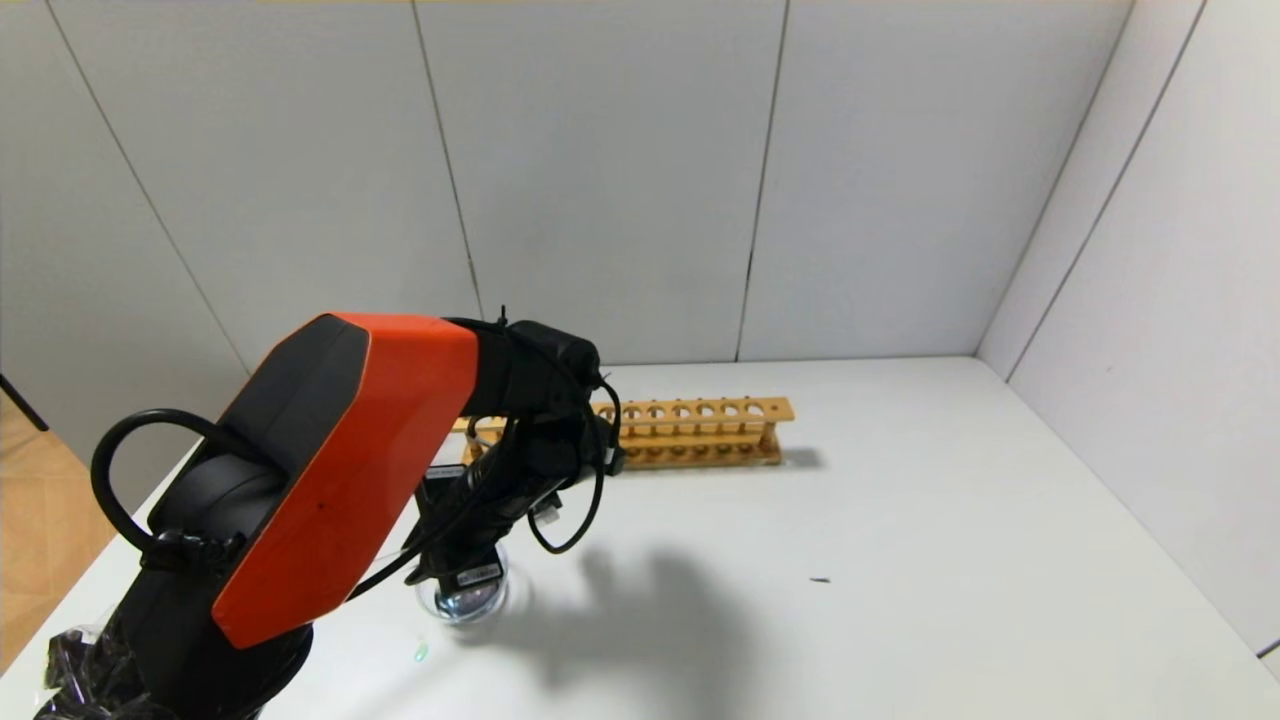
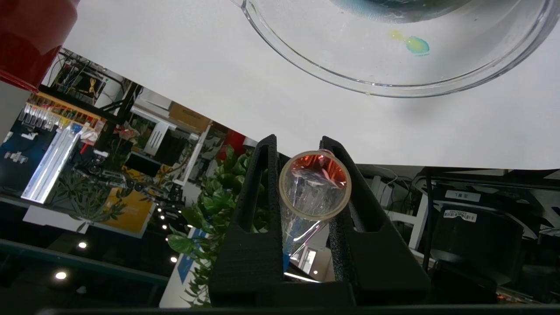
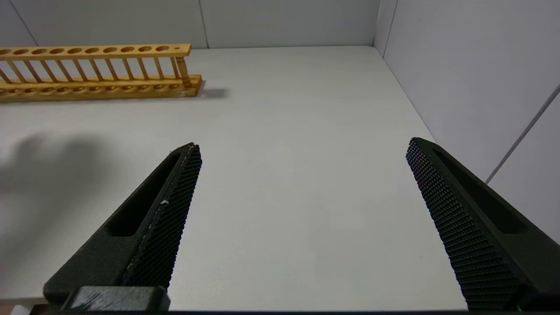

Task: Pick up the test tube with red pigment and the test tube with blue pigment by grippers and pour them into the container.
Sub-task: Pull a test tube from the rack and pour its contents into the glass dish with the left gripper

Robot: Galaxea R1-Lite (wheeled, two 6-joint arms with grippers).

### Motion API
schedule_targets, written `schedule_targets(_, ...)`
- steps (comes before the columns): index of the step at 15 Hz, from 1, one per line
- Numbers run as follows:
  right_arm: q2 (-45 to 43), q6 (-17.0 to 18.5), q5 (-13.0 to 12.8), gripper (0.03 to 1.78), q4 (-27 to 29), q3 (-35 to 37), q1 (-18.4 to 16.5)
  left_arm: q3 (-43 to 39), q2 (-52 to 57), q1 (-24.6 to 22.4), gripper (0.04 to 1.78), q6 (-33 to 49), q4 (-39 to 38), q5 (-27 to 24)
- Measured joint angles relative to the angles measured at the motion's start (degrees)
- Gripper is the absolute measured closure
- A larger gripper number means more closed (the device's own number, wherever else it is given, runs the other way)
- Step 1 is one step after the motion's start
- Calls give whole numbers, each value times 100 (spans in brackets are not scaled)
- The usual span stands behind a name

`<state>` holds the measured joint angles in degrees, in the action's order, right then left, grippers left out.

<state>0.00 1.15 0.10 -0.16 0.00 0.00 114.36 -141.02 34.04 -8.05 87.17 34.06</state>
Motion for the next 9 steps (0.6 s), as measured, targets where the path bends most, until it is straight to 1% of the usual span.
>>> schedule_targets(5, 0, -2, -2, 10, 0, 0, 0, -2, 6, 5, 148, 276, 0, 0)
schedule_targets(9, 0, 0, -2, 10, 0, 0, 0, -2, 232, -37, 148, 736, 0, -49)
